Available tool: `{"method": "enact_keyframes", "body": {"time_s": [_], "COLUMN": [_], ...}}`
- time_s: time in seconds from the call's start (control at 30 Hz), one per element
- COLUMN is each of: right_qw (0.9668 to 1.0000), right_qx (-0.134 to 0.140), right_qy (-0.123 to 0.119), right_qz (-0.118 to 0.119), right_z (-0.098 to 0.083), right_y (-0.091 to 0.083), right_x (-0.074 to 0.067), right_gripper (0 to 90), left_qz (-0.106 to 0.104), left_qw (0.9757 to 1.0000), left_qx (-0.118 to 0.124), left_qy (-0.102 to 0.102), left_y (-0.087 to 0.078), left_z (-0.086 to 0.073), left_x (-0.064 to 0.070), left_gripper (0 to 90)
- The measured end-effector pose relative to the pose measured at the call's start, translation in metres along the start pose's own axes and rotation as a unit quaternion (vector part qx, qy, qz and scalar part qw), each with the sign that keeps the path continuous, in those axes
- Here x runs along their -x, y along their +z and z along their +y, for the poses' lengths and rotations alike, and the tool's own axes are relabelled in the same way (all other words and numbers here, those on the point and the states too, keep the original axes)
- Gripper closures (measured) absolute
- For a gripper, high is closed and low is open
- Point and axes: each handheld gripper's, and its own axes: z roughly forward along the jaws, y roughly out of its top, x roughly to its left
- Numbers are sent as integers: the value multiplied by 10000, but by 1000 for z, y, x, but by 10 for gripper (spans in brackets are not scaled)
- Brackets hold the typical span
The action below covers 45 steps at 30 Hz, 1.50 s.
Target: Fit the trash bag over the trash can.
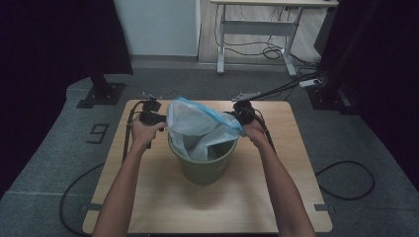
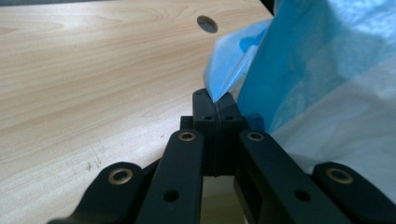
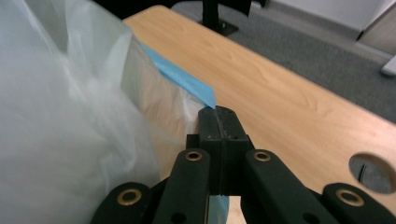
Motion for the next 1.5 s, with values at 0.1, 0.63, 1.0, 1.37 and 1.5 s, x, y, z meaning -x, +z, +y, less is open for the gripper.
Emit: {"method": "enact_keyframes", "body": {"time_s": [0.1, 0.63, 1.0, 1.37, 1.5], "right_qw": [9999, 9840, 9887, 9892, 9888], "right_qx": [110, 1434, 1363, 1447, 1484], "right_qy": [91, 761, 368, 105, -80], "right_qz": [37, -737, -505, -206, -90], "right_z": [-4, 14, 0, -37, -44], "right_y": [1, -50, -103, -144, -152], "right_x": [1, 14, -16, -47, -59], "right_gripper": [887, 540, 521, 485, 463], "left_qz": [-8, -45, 20, 38, 52], "left_qw": [10000, 9999, 9999, 9999, 9999], "left_qx": [23, 100, 112, 132, 143], "left_qy": [11, -21, 40, 59, 47], "left_y": [1, 3, 2, 2, 2], "left_z": [-1, -2, -2, -3, -3], "left_x": [0, 2, 5, 5, 6], "left_gripper": [894, 895, 895, 895, 895]}}
